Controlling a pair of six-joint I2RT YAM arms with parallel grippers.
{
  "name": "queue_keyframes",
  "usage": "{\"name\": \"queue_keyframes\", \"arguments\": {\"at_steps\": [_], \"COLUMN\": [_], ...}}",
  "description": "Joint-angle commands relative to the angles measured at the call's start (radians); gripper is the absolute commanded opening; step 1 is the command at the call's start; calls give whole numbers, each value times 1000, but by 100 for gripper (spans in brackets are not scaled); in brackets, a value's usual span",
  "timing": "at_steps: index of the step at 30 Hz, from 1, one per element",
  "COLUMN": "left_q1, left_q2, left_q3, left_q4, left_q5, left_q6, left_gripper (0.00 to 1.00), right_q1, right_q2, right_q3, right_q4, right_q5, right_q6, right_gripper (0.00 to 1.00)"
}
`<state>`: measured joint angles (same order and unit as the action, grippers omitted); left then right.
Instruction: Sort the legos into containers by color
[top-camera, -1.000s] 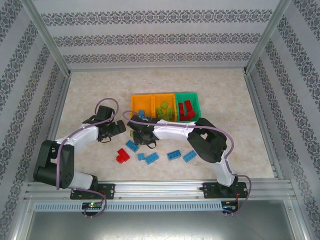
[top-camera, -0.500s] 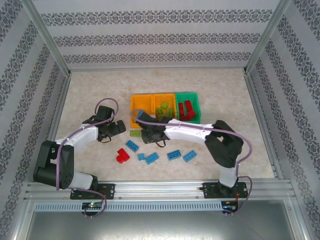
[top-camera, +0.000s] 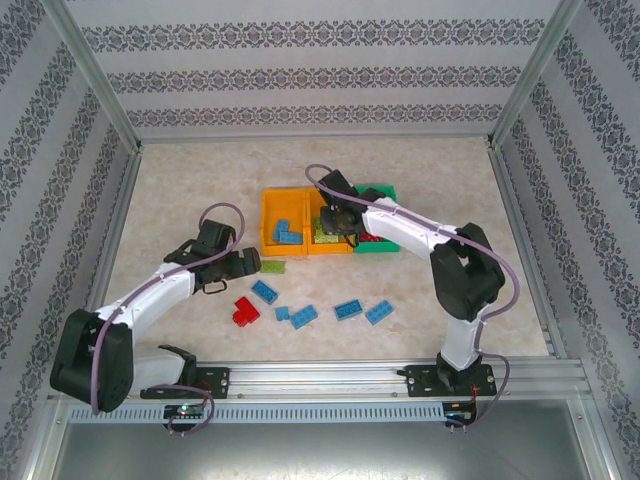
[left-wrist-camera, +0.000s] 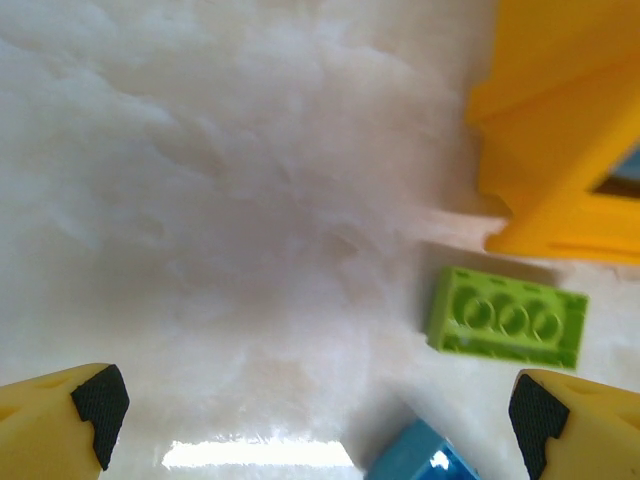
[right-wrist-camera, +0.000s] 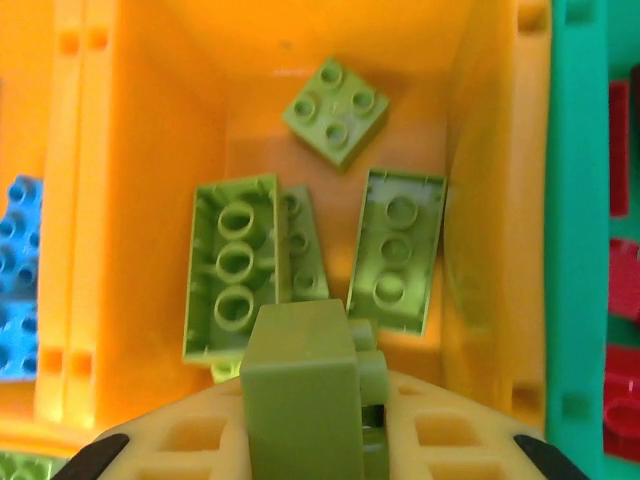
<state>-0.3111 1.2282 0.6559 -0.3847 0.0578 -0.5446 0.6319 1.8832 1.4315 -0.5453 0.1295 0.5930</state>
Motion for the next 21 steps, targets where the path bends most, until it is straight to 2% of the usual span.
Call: {"name": "queue_keyframes", "arguments": {"at_steps": [1,5,10,11,18,21], "left_q1": [-65,-170,-319,-347,-542,-603], "left_q2": [-33,-66,-80,-72,33,115], "left_q3": [-9,-14,-9,-4,83,143], "left_q4": [-63,-60,1,14,76,101], "left_q5": [-53,-70,-41,-27,-11,5], "left_q6": [42,54,147,170,325,380], "left_gripper": [100,100,100,100,100,100], "right_q1": [-13,-32,-52,-54,-58,-56], "right_q2": [71,130,169,178,186,146], "right_q3": [97,157,206,216,240,217], "right_q4": [-41,-47,-53,-56,-60,-36], "right_q5": [-19,-33,-53,-59,-88,-110], "right_q6": [-50,-42,-36,-36,-31,-22], "right_gripper": [24,29,41,46,58,67]}}
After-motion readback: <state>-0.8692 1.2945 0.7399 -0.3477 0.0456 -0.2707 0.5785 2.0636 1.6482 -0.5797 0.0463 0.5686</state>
